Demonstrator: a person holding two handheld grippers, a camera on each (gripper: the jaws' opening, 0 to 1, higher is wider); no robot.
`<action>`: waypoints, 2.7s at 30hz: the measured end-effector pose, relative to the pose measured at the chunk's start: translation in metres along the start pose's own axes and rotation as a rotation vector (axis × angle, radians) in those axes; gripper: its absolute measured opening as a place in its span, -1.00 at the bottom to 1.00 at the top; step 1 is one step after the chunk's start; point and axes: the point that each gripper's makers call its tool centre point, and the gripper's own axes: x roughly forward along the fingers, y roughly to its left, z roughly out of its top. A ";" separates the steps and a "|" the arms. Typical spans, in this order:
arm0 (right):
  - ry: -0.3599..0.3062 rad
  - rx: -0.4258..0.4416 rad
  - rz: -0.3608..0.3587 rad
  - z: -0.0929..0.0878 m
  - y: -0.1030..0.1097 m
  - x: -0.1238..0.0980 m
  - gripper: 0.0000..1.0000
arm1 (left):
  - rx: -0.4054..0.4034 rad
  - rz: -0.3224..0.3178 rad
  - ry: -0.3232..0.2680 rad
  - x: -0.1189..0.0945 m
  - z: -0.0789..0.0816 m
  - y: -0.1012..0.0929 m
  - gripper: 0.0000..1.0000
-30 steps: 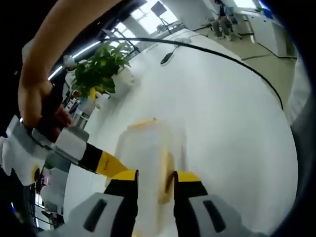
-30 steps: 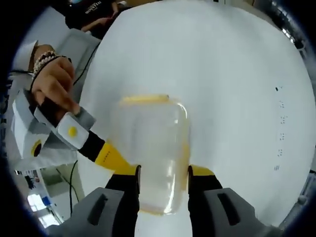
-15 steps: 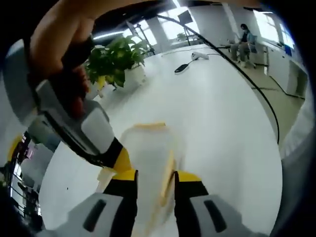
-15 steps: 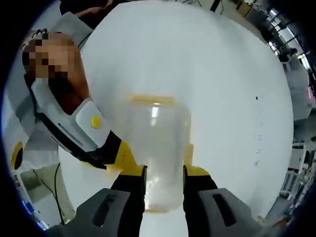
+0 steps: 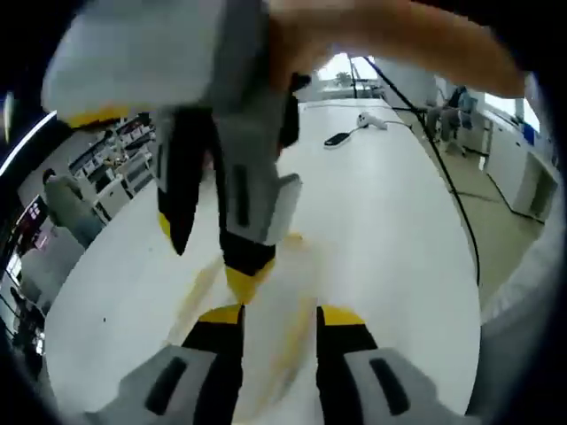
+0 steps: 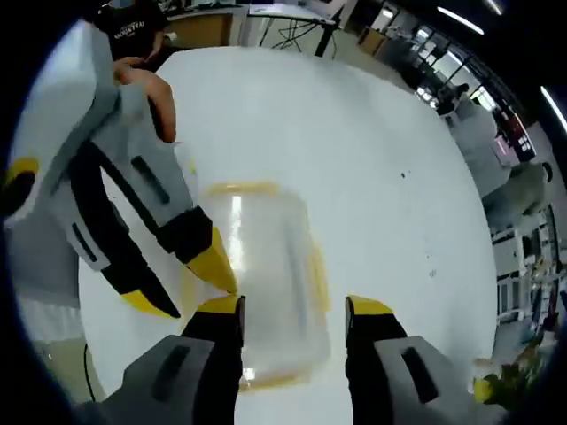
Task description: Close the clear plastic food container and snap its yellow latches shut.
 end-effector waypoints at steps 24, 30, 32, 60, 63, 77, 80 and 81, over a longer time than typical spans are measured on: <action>-0.352 0.525 -0.118 -0.068 0.044 0.008 0.48 | -0.438 0.287 0.013 -0.038 -0.109 0.044 0.33; -0.326 0.493 -0.104 -0.062 0.045 0.020 0.33 | -0.376 0.240 0.018 -0.019 -0.106 0.034 -0.16; -0.322 0.496 -0.100 -0.062 0.045 0.022 0.30 | -0.346 0.229 0.033 -0.016 -0.106 0.034 -0.20; -0.297 0.420 0.010 0.007 0.067 0.072 0.01 | -0.294 0.292 0.229 -0.069 -0.167 0.097 -0.28; -0.302 0.399 0.011 0.023 0.068 0.084 0.07 | -0.312 0.300 0.242 -0.078 -0.175 0.108 -0.30; -0.336 0.474 -0.003 0.062 0.041 0.112 0.01 | -0.311 0.349 0.300 -0.092 -0.197 0.154 -0.30; -0.343 0.502 -0.017 0.063 0.035 0.115 0.00 | -0.303 0.348 0.307 -0.090 -0.198 0.159 -0.29; -0.346 0.506 -0.018 0.064 0.035 0.115 0.01 | -0.299 0.348 0.311 -0.090 -0.198 0.161 -0.29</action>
